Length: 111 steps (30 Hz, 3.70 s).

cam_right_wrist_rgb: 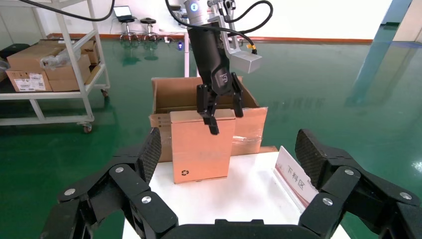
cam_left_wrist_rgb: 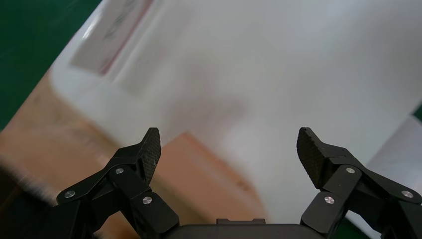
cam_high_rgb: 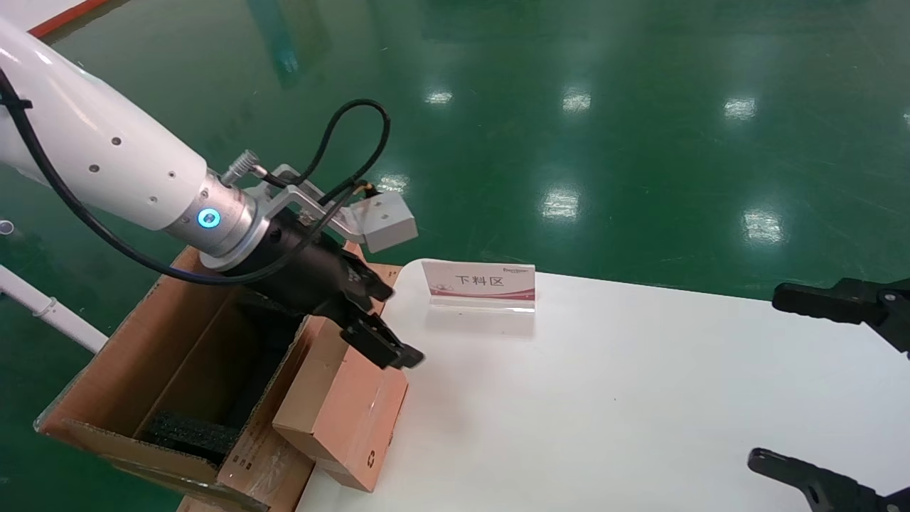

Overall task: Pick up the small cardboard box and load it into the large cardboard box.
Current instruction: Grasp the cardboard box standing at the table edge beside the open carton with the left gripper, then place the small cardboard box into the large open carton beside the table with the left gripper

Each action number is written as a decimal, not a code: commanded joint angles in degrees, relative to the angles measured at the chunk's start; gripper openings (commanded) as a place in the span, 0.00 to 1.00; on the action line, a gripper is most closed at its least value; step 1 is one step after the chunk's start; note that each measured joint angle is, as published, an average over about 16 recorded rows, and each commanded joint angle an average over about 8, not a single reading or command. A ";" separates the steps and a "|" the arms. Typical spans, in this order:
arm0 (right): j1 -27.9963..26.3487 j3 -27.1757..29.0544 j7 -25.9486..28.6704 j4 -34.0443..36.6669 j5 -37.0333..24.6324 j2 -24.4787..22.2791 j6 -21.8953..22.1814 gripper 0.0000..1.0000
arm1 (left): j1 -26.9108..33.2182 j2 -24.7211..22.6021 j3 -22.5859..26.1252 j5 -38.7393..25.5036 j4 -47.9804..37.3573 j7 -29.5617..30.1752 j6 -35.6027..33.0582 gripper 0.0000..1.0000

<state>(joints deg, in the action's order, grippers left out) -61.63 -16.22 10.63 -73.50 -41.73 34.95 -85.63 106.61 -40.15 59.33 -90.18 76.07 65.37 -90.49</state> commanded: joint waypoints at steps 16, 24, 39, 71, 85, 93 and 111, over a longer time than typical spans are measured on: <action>-0.02 -0.07 -0.04 0.00 0.05 -0.03 0.03 1.00 | 11.83 -0.24 18.69 -0.92 0.89 10.10 0.01 1.00; -0.02 -0.10 -0.05 0.00 0.07 -0.04 0.05 1.00 | 14.47 -0.56 25.16 1.00 0.94 12.09 0.77 1.00; -0.03 -0.16 -0.08 0.00 0.11 -0.07 0.07 1.00 | 14.63 -0.88 30.53 2.27 0.75 13.43 2.73 1.00; -0.02 -0.19 -0.10 0.02 0.15 -0.09 0.10 0.00 | 13.36 -1.16 32.03 1.97 0.43 13.92 3.60 0.00; -0.03 -0.19 -0.10 0.02 0.15 -0.09 0.10 0.00 | 13.40 -1.12 31.95 1.96 0.43 13.87 3.55 0.00; -0.03 -0.19 -0.10 0.02 0.15 -0.09 0.10 0.00 | 13.42 -1.12 31.93 1.96 0.43 13.86 3.51 0.00; -0.06 -0.24 -0.14 0.07 0.17 -0.09 0.09 0.00 | 21.55 2.66 25.86 7.07 -3.13 9.09 4.64 0.00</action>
<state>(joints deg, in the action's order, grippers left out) -61.69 -16.46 10.50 -73.43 -41.56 34.86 -85.53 128.92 -37.78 85.11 -83.83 72.12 73.78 -86.13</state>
